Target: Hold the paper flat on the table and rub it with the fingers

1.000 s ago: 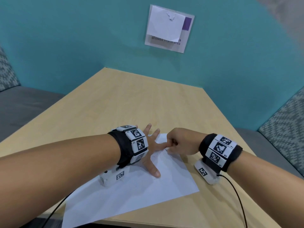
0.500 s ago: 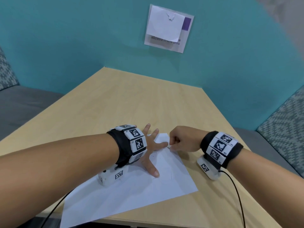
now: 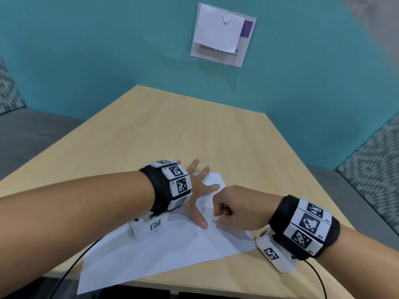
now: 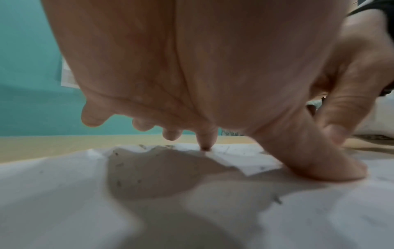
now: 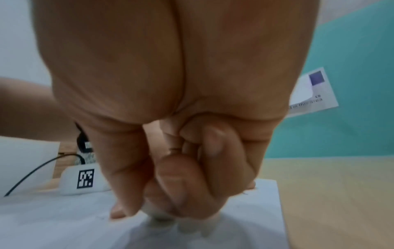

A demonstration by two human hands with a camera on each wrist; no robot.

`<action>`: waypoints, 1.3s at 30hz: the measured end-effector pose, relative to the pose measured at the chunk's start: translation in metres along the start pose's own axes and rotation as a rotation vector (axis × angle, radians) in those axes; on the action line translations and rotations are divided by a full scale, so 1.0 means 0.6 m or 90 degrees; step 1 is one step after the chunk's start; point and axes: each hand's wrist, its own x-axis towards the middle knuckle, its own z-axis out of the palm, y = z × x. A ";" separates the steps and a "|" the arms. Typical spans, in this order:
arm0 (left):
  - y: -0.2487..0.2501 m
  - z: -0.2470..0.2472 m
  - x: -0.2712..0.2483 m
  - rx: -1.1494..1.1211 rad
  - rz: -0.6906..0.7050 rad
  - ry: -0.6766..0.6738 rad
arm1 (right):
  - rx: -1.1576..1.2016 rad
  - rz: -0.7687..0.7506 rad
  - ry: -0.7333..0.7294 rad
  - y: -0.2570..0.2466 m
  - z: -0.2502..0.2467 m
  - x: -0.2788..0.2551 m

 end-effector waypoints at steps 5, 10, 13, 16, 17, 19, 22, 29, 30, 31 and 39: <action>0.016 -0.008 -0.015 0.030 0.011 0.032 | 0.021 0.016 0.035 0.020 -0.008 0.002; 0.017 0.016 -0.044 -0.035 0.058 -0.031 | 0.022 0.019 0.042 0.025 -0.005 0.006; 0.016 0.023 -0.051 -0.058 0.071 -0.018 | 0.019 -0.012 0.017 0.004 0.003 -0.002; 0.017 0.022 -0.053 -0.081 0.081 -0.011 | 0.017 -0.076 -0.030 -0.022 0.016 -0.009; 0.016 0.021 -0.053 -0.074 0.077 -0.013 | 0.002 -0.063 -0.018 -0.017 0.009 -0.005; 0.018 0.022 -0.051 -0.052 0.065 -0.018 | -0.013 -0.005 0.029 0.006 -0.009 0.004; 0.020 0.022 -0.051 -0.061 0.067 -0.014 | -0.029 -0.011 0.017 0.001 -0.002 0.006; 0.019 0.023 -0.048 -0.055 0.057 -0.019 | -0.026 0.019 0.043 0.015 -0.017 0.016; 0.019 0.021 -0.050 -0.056 0.057 -0.021 | -0.030 0.007 0.029 0.010 -0.010 0.015; 0.018 0.020 -0.052 -0.061 0.060 -0.021 | -0.026 -0.025 0.006 -0.003 0.001 0.011; 0.022 0.020 -0.047 -0.033 0.045 -0.032 | -0.023 0.006 0.031 0.012 -0.007 0.007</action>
